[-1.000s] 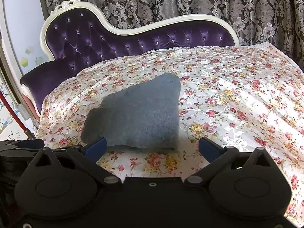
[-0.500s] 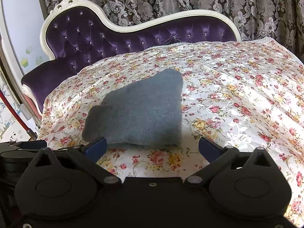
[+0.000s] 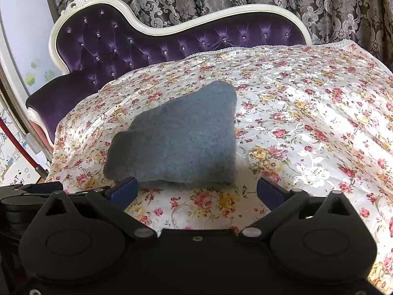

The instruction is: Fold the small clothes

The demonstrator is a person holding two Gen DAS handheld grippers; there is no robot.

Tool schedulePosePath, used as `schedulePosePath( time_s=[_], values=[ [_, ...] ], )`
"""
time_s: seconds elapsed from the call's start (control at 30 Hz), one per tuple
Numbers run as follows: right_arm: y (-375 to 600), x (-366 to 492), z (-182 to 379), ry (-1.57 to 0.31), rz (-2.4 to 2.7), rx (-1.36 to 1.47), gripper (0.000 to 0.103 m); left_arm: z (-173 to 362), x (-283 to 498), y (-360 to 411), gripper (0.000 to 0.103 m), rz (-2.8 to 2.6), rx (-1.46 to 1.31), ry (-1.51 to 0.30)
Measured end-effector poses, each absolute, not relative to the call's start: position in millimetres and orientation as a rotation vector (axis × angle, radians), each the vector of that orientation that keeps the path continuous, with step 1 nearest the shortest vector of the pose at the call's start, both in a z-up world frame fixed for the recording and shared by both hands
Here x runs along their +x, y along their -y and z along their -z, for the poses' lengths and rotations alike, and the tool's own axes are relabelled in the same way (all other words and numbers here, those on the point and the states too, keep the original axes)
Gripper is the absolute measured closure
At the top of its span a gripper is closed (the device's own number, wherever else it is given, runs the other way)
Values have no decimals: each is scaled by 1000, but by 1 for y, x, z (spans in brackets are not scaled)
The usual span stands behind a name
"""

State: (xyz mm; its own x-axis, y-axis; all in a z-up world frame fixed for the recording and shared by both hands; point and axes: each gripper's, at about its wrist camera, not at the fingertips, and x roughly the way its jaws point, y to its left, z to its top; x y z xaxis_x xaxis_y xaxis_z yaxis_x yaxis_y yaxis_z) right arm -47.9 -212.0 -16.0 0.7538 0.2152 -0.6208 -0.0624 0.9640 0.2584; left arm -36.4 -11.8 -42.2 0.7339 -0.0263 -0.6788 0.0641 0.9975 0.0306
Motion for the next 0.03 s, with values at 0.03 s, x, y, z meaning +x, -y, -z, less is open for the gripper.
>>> schedulePosePath(
  time_s=[0.03],
  values=[
    [212, -47, 17, -705, -153, 230, 1, 43, -35, 12, 1, 54, 55, -745]
  ],
)
